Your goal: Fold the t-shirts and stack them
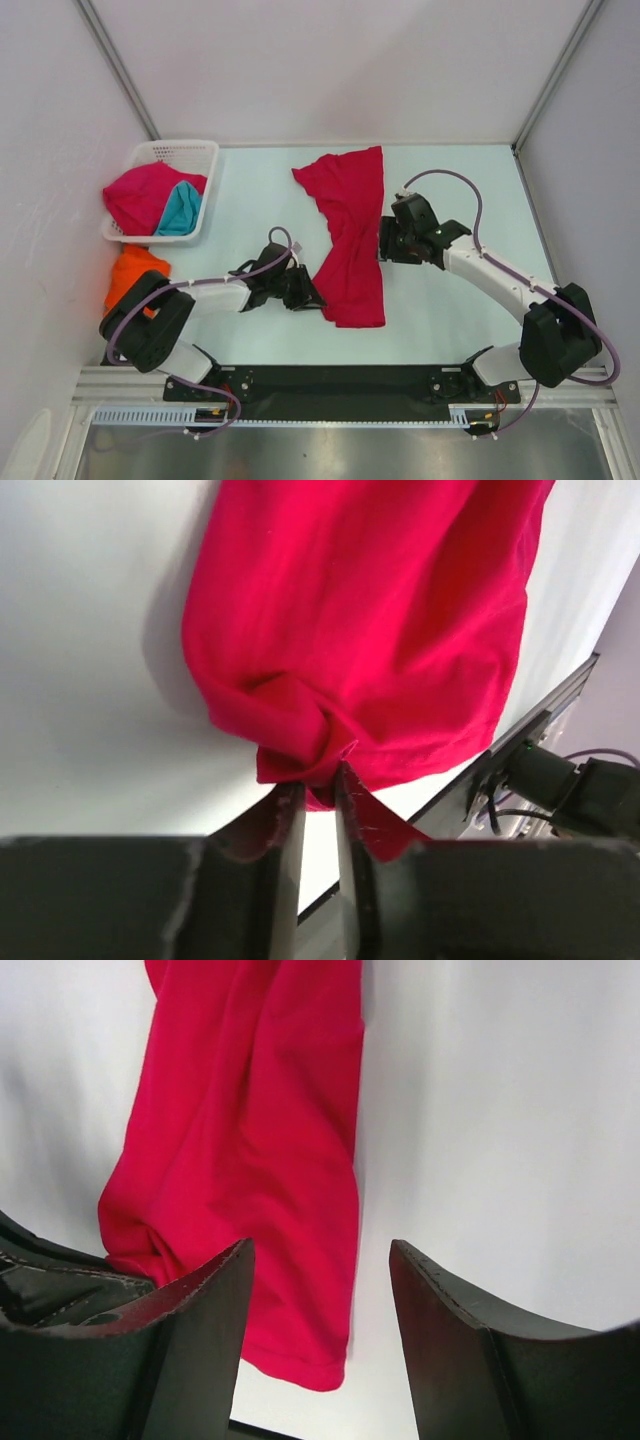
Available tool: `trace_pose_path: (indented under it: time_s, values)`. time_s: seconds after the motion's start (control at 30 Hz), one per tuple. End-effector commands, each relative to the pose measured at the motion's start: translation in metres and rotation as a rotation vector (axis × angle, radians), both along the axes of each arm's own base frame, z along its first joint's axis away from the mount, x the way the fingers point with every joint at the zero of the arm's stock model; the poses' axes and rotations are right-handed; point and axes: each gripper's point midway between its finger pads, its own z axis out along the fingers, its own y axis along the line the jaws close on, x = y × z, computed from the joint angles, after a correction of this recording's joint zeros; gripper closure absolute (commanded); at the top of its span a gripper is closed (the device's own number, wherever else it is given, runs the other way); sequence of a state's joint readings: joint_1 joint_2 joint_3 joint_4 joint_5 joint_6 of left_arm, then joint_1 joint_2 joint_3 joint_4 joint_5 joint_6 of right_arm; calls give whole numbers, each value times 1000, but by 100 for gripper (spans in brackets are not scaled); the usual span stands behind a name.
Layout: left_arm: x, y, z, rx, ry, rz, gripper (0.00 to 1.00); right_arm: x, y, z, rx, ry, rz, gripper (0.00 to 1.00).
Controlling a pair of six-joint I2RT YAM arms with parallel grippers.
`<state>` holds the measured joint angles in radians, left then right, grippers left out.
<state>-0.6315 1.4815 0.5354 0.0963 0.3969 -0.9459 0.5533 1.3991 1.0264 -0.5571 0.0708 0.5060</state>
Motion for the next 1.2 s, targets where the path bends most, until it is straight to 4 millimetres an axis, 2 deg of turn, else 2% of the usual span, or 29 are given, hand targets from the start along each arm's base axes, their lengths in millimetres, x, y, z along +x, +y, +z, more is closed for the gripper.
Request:
trace_pose_path:
  time_s: [0.0, 0.07, 0.17, 0.23, 0.3, 0.4, 0.5, 0.53, 0.6, 0.63, 0.77, 0.87, 1.0, 1.1, 1.13, 1.17]
  values:
    - [7, -10, 12, -38, -41, -15, 80, -1, 12, 4, 69, -16, -6, 39]
    - [8, -18, 18, -51, -50, -27, 87, -5, 17, -1, 74, -2, 2, 39]
    - [-7, -39, 20, -62, -38, -86, 95, -6, 18, -8, 59, 13, 0, 39]
    - [-25, -57, 16, -78, -10, -149, 99, -7, 17, -11, 49, 20, 1, 39]
    - [-37, -74, 17, -117, 18, -183, 100, -6, 15, -12, 41, 14, -4, 39]
    - [-42, -88, 21, -148, 31, -201, 100, -8, 10, -16, 24, 17, -16, 39]
    - [-36, -97, 35, -157, 13, -216, 100, -8, 8, -18, 16, 20, -28, 39]
    - [-29, -103, 47, -164, -28, -220, 100, -9, 6, -20, 9, 21, -30, 39]
    - [-25, -102, 54, -141, -44, -219, 100, -8, 4, -21, 3, 20, -41, 39]
    - [-18, -105, 64, -142, -79, -212, 100, -7, 3, -20, -1, 18, -44, 39]
    - [-12, -106, 91, -155, -130, -200, 100, -2, 0, -19, -2, 13, -61, 39]
    - [-10, -109, 103, -170, -150, -197, 100, 2, -2, -18, -9, 14, -71, 39]
    - [-12, -106, 96, -159, -142, -194, 100, 3, -5, -17, -23, 14, -79, 39]
    - [-24, -100, 77, -142, -108, -196, 100, 4, -9, -19, -36, 19, -88, 39]
    - [-32, -93, 63, -121, -82, -199, 100, 3, -10, -19, -41, 20, -91, 39]
    - [-39, -94, 59, -123, -80, -208, 100, 2, -11, -20, -46, 25, -91, 39]
